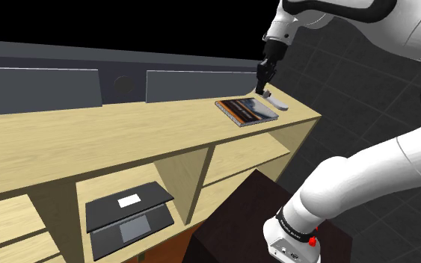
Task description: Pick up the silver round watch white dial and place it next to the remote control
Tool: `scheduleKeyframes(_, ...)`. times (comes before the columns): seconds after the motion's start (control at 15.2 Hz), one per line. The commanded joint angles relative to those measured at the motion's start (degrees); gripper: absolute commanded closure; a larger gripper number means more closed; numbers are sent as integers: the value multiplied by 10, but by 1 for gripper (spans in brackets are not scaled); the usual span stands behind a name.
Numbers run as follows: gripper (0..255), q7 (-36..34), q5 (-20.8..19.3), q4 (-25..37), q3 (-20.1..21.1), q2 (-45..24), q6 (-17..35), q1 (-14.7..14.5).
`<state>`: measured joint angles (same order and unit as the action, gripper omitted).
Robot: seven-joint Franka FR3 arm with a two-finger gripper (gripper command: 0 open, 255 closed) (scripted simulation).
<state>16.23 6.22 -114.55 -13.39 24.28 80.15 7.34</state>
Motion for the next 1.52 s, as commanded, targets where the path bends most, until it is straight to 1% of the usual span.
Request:
scheduleKeyframes(0.0, 255, 29, -13, 8, -20, -4, -8, 9)
scheduleKeyframes(0.46, 255, 135, -47, 64, -97, -51, -28, 37)
scheduleKeyframes(0.86, 255, 235, -58, 138, -165, -121, -44, 61)
scheduleKeyframes(1.19, 255, 329, -44, 220, -223, -204, -60, 89)
scheduleKeyframes(1.45, 255, 410, -13, 305, -265, -291, -81, 128)
